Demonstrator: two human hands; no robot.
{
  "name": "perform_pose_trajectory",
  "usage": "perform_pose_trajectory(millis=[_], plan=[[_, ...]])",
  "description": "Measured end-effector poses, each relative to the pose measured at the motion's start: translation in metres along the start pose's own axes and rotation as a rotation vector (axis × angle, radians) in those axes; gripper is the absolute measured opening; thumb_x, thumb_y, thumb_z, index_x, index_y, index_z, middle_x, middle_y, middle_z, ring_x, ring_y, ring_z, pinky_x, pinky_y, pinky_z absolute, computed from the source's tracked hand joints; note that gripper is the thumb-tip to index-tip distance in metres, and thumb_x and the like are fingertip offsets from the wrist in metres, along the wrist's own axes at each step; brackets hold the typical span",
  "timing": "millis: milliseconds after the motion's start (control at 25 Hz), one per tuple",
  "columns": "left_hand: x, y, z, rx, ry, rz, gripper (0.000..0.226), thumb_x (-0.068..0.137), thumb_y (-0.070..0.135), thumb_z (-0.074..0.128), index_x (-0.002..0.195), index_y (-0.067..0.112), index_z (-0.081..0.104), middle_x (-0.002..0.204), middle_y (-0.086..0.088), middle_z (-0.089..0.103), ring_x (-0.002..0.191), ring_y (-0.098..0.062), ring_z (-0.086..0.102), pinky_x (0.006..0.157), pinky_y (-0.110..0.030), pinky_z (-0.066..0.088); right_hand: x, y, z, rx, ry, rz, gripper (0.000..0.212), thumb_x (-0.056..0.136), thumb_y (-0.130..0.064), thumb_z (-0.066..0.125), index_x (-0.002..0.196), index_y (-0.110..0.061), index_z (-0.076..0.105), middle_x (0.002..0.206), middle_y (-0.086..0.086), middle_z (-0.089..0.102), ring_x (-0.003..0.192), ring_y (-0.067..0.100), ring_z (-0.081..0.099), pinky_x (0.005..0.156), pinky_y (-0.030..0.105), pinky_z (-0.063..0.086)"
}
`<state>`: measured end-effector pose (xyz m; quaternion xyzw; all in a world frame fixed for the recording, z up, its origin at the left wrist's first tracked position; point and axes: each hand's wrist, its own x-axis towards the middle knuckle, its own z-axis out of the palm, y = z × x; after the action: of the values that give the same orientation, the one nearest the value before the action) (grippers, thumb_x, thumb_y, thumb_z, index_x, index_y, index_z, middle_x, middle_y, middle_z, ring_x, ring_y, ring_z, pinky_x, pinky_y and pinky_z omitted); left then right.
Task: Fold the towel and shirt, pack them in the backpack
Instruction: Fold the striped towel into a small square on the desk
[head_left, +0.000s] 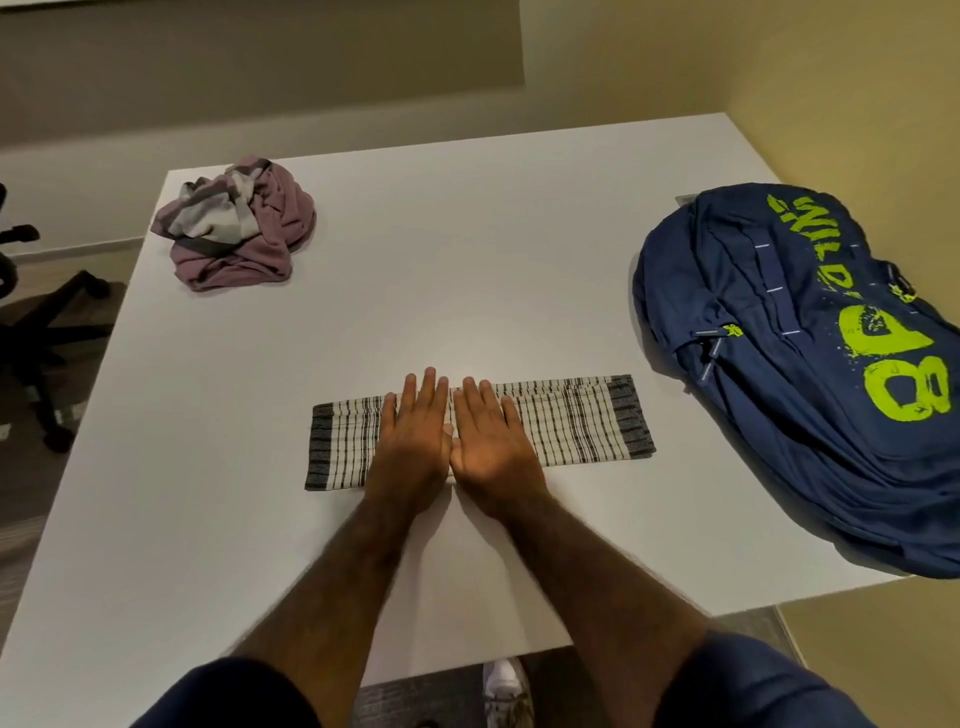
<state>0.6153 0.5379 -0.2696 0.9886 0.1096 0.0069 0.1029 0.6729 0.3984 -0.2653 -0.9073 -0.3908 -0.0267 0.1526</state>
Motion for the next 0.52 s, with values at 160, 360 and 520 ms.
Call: perform_pose_trajectory(millis=[160, 360, 520], plan=[[-0.005, -0.003, 0.008, 0.002, -0.03, -0.089, 0.069, 0.103, 0.05, 0.022, 0.163, 0.017, 0.016, 0.171, -0.005, 0.01, 0.158, -0.026, 0.008, 0.127, -0.051, 0.009, -0.005, 0.017, -0.002, -0.057, -0.145, 0.022, 0.063, 0.105, -0.041, 0.035, 0.156, -0.004, 0.031, 0.164, 0.017, 0.027, 0.154, 0.032, 0.021, 0.122, 0.057, 0.02], [-0.017, -0.023, 0.002, -0.036, -0.031, -0.091, 0.077, 0.102, 0.064, 0.024, 0.164, 0.022, 0.005, 0.172, 0.004, -0.004, 0.158, -0.019, -0.007, 0.128, -0.047, 0.002, -0.007, 0.052, -0.021, -0.059, -0.217, 0.13, 0.074, 0.1, -0.049, 0.03, 0.162, -0.012, 0.012, 0.17, 0.008, 0.007, 0.157, 0.022, 0.001, 0.126, 0.052, 0.007], [-0.028, -0.055, -0.01, -0.018, -0.073, -0.151, 0.082, 0.099, 0.069, 0.019, 0.164, 0.022, 0.001, 0.172, 0.001, -0.003, 0.158, -0.021, -0.008, 0.128, -0.049, 0.006, -0.011, 0.084, -0.036, -0.049, -0.282, 0.178, 0.073, 0.102, -0.05, 0.023, 0.162, -0.018, -0.006, 0.169, 0.001, -0.014, 0.154, 0.015, -0.019, 0.127, 0.047, -0.004]])
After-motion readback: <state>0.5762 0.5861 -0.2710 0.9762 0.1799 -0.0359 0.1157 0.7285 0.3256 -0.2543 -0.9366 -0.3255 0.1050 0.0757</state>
